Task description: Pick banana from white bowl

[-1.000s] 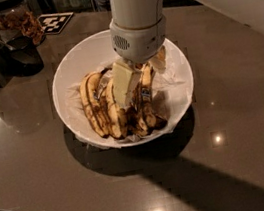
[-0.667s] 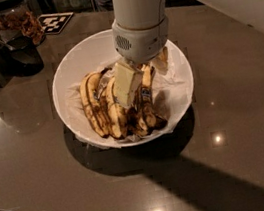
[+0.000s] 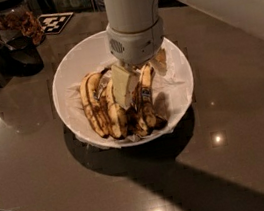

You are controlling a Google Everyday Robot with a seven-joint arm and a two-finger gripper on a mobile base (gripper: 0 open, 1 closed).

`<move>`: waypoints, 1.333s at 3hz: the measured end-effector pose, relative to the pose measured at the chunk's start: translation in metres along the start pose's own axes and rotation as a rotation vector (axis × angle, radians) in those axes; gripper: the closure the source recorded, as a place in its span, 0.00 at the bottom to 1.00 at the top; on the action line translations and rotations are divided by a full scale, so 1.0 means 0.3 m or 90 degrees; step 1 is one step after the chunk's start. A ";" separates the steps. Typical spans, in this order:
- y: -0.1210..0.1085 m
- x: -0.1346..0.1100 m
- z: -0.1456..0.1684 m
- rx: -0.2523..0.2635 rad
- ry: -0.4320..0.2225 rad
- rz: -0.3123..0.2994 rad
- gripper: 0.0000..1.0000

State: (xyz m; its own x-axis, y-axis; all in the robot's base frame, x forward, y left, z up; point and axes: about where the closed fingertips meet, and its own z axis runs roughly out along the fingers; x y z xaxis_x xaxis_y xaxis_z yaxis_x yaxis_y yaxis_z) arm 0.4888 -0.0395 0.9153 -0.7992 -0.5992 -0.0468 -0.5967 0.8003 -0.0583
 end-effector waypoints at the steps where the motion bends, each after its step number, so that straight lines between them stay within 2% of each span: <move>1: 0.012 -0.015 0.001 0.017 0.007 0.003 0.32; 4: -0.015 -0.051 0.035 -0.003 0.021 0.017 0.37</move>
Offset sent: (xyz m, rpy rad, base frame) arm -0.0134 -0.0089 -0.0019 -0.1144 0.0990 -0.0222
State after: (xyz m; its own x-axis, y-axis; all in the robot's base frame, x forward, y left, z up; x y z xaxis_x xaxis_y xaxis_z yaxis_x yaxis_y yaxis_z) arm 0.5045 -0.0340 0.9059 -0.8163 -0.5774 -0.0160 -0.5760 0.8157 -0.0531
